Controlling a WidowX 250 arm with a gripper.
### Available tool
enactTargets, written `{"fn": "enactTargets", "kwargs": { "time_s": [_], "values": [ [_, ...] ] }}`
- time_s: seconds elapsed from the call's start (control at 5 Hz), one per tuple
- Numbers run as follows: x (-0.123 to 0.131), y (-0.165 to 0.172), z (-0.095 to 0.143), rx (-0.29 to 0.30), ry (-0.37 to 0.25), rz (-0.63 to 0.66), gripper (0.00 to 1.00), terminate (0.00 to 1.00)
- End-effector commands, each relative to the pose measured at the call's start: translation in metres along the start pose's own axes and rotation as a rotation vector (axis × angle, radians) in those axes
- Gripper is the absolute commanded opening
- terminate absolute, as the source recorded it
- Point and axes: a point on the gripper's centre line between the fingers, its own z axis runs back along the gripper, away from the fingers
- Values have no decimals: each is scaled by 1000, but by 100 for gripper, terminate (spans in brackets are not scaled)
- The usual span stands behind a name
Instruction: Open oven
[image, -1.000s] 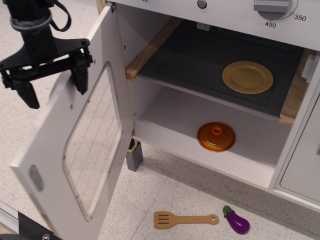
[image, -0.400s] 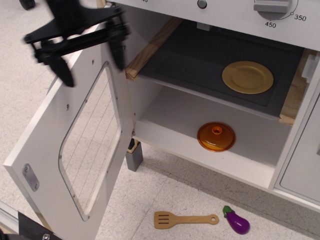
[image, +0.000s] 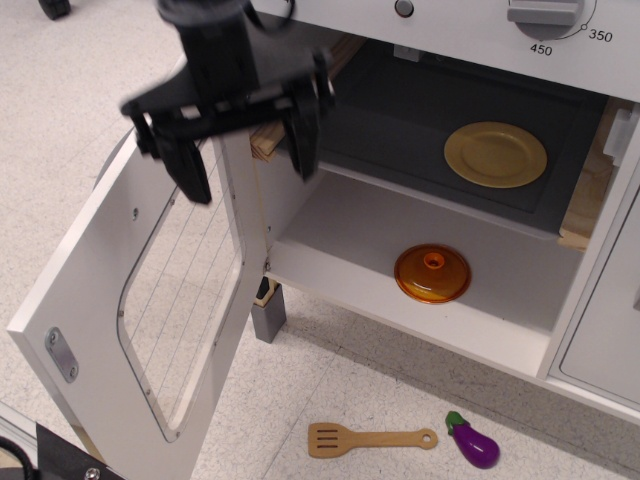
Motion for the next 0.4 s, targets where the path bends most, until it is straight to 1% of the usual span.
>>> {"fn": "enactTargets", "kwargs": {
  "time_s": [0.0,0.2],
  "values": [
    [14,39,-34,56,-68,-13,100,0],
    [21,53,-45,57,-84,38,100,0]
  ]
}}
